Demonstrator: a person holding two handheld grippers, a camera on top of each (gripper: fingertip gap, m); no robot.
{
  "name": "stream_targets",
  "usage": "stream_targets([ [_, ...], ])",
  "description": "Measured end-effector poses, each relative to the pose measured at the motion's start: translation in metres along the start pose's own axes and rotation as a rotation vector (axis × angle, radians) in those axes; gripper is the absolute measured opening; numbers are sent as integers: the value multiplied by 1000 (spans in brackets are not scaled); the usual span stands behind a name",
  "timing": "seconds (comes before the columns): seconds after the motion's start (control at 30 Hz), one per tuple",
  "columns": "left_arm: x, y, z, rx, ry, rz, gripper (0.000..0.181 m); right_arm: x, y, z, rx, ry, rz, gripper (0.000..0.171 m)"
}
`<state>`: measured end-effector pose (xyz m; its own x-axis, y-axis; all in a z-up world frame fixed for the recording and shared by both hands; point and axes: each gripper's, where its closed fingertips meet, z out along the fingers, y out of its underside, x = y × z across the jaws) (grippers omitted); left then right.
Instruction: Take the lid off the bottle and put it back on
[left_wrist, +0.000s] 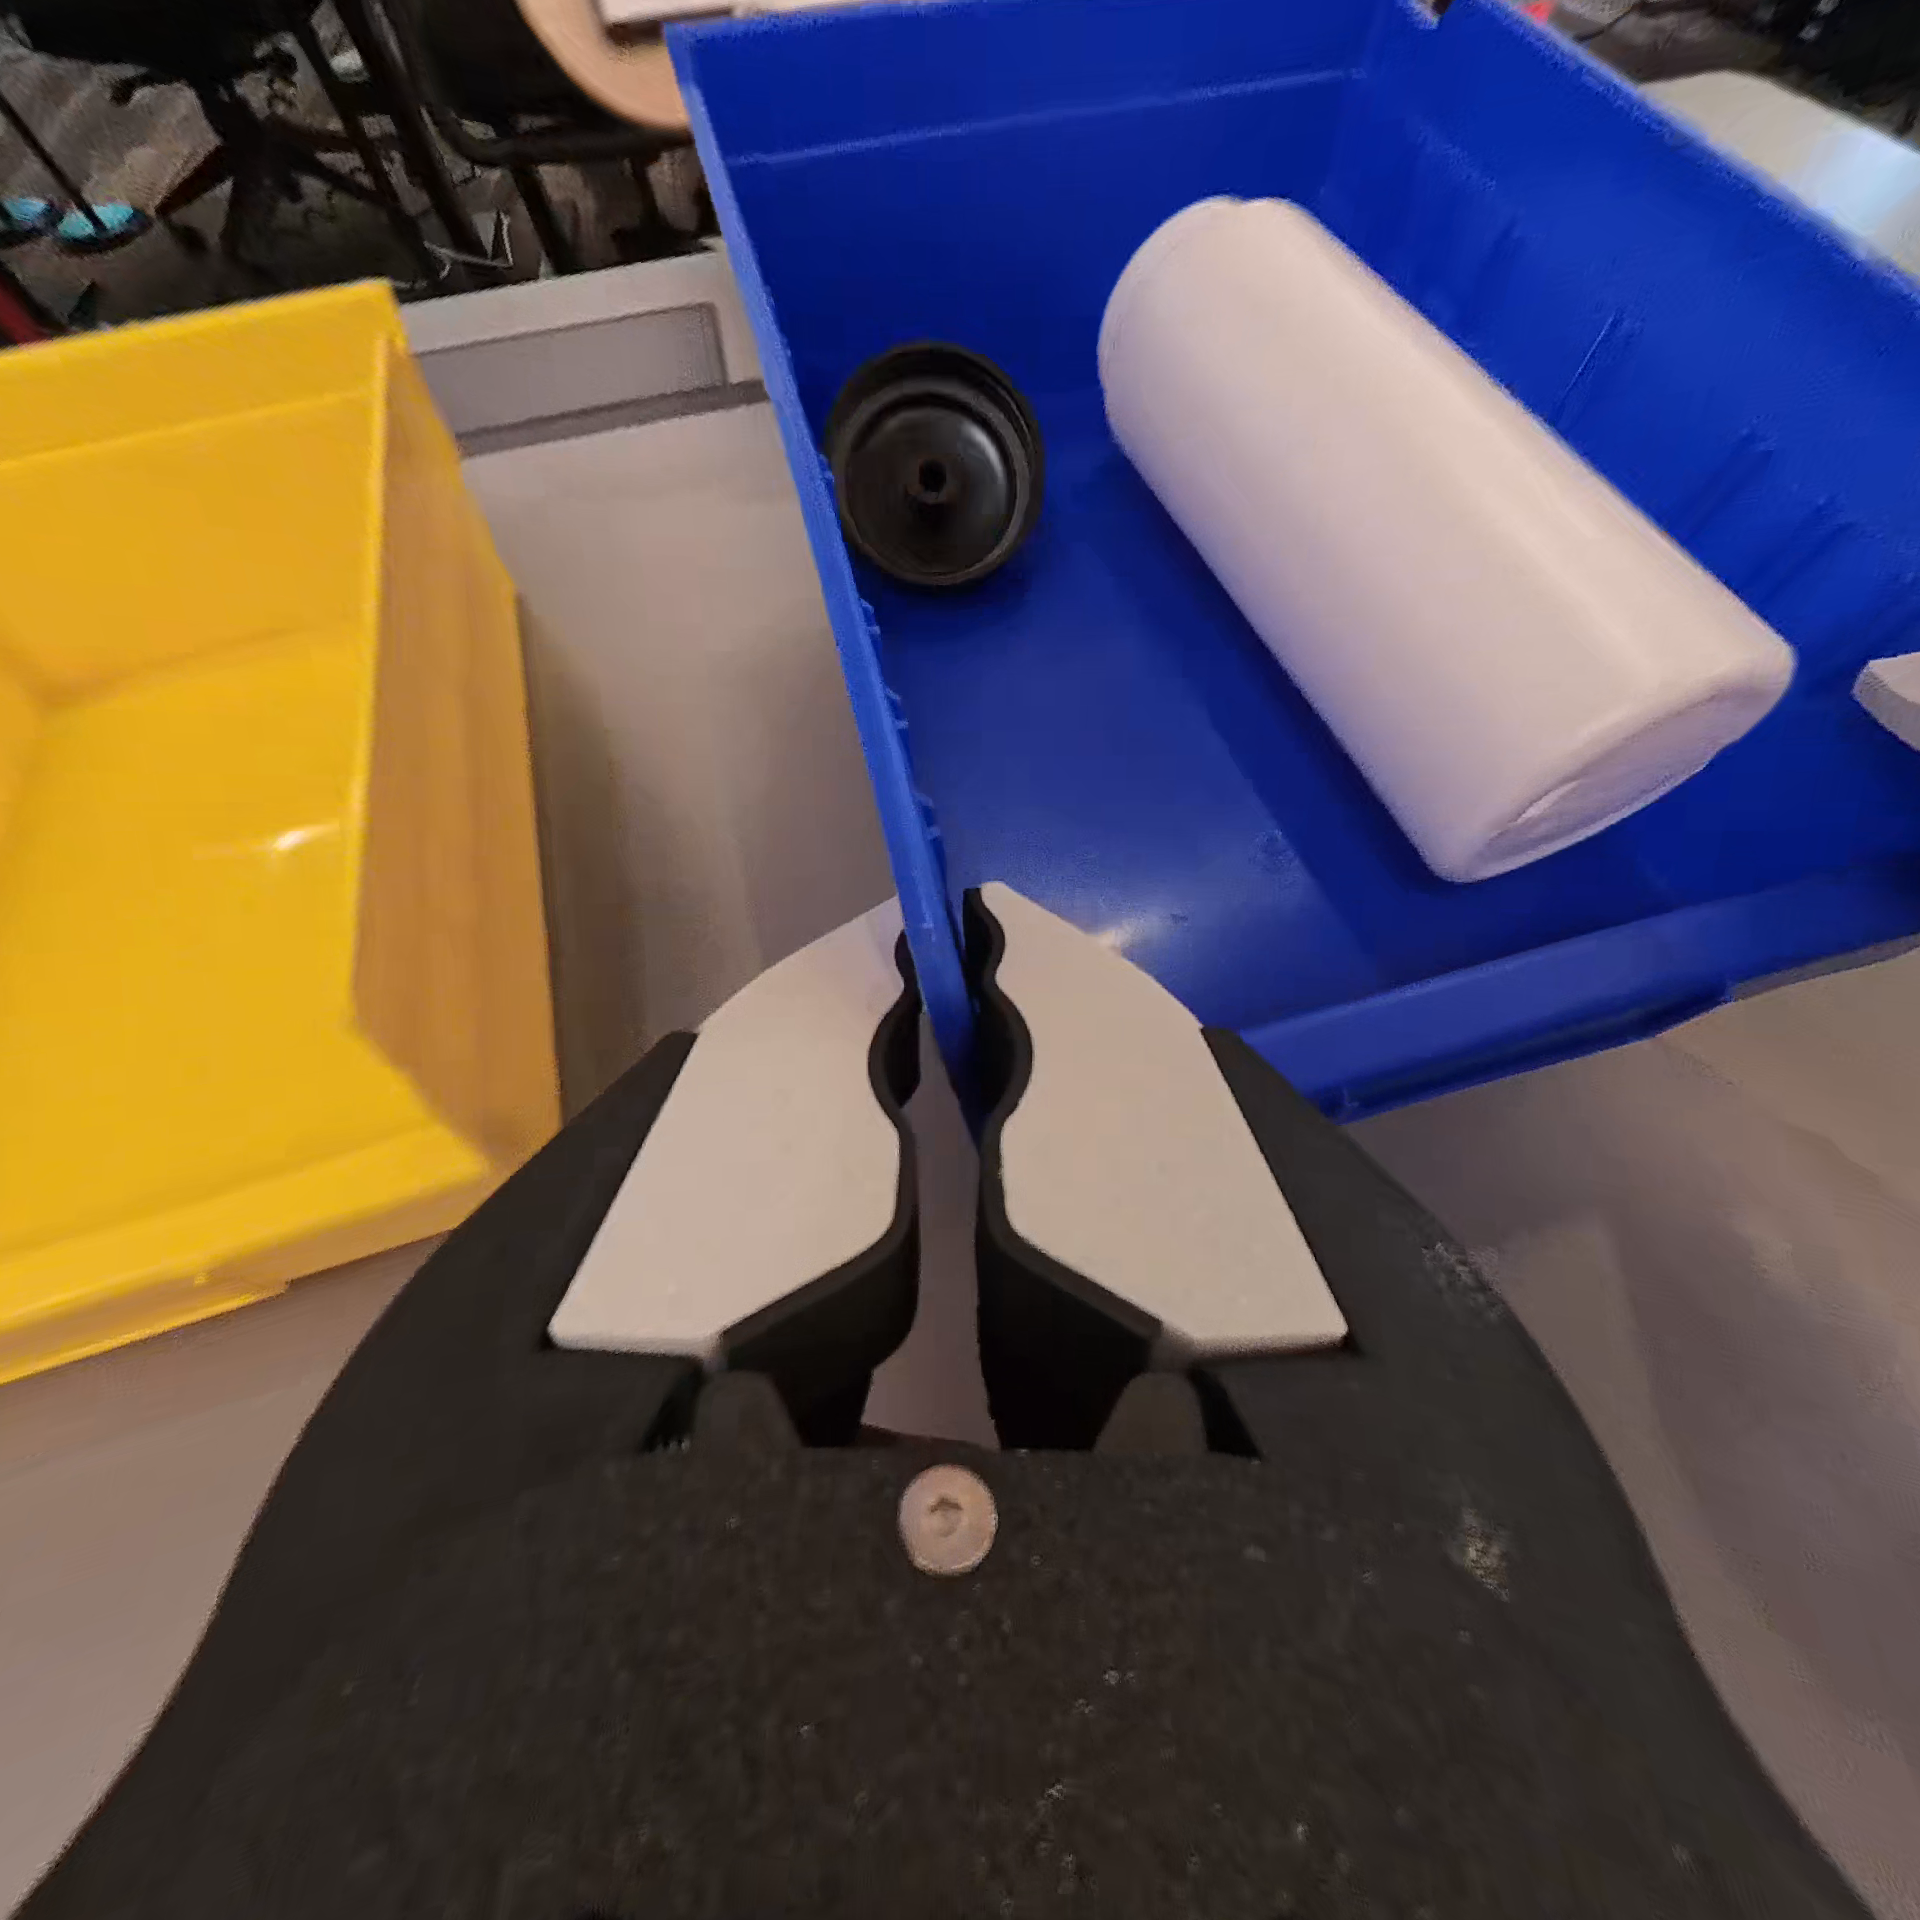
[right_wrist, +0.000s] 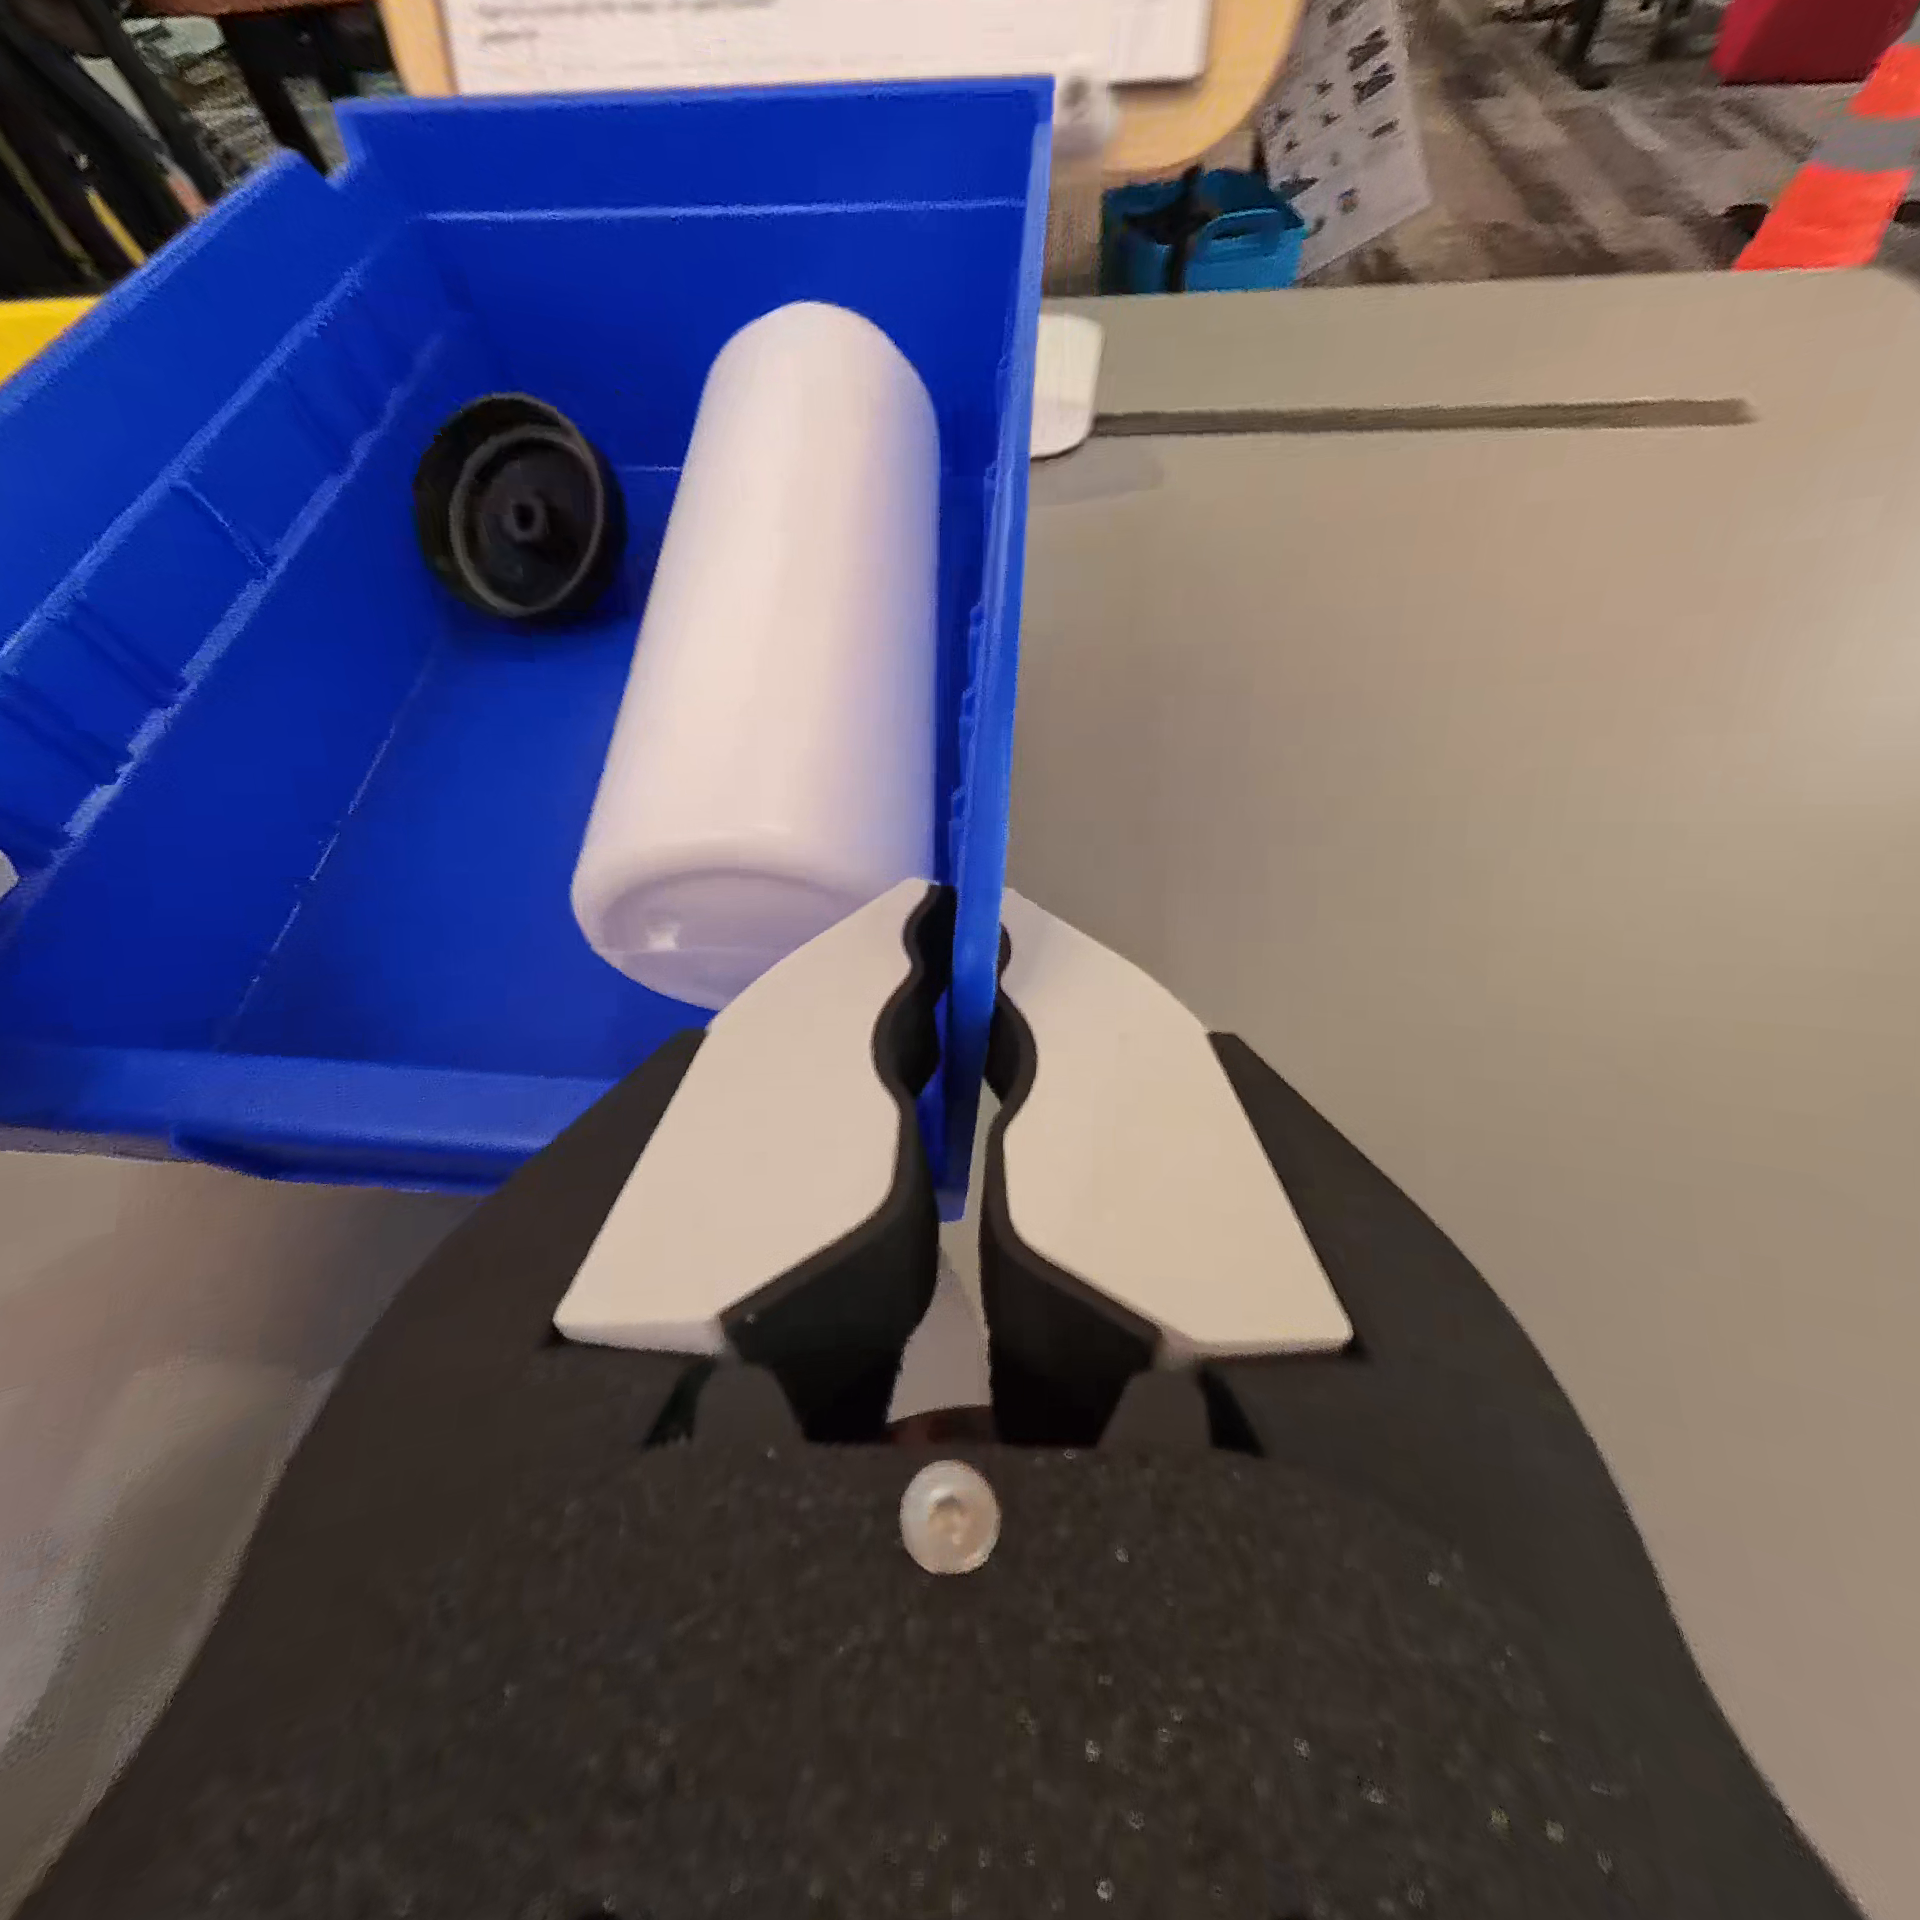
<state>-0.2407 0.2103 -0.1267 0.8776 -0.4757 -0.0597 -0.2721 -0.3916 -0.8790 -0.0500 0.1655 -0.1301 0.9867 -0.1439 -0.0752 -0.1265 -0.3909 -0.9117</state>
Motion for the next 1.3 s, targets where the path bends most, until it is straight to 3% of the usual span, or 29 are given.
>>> stream_targets([
  [0.13, -27, 33, 12, -87, 46, -45, 7, -33, 29, 21, -38, -62, -38, 5],
  [0.2, -24, 34, 7, -64, 128, -76, 12, -34, 26, 20, 18, -58, -96, 5],
  [0.23, -22, 30, 1, -44, 156, -96, 17, -34, 27, 19, 4, -74, -114, 5],
  [0.3, -23, 14, -22, 50, 196, -150, 52, -33, 26, 12, -7, -125, -112, 16],
  [0.37, -32, -6, -56, 199, 233, -201, 60, -30, 27, -1, 0, -196, -128, 35],
  [0.47, -106, -16, -104, 399, 52, -255, 50, -13, 28, -23, 33, -203, -195, 40],
  [0.53, -173, 1, -120, 411, -120, -276, 50, -10, 21, -36, 67, -227, -201, 39],
  [0.6, -233, 32, -116, 287, -272, -273, 51, -18, 10, -47, 127, -285, -206, 39],
  [0.73, -282, 76, -82, 54, -283, -299, 71, -38, 10, -54, 144, -311, -299, 38],
  [0.93, -304, 54, -52, 99, -304, -289, 62, -121, 43, -73, 106, -497, -387, 38],
  [1.07, -308, 58, -43, 93, -359, -244, 24, -193, 81, -93, 10, -673, -403, 39],
  [1.13, -299, 58, -34, 107, -283, -253, 4, -223, 93, -102, -11, -739, -432, 40],
  [1.3, -286, 67, -49, 44, -231, -299, 2, -259, 98, -103, -8, -758, -455, 44],
])
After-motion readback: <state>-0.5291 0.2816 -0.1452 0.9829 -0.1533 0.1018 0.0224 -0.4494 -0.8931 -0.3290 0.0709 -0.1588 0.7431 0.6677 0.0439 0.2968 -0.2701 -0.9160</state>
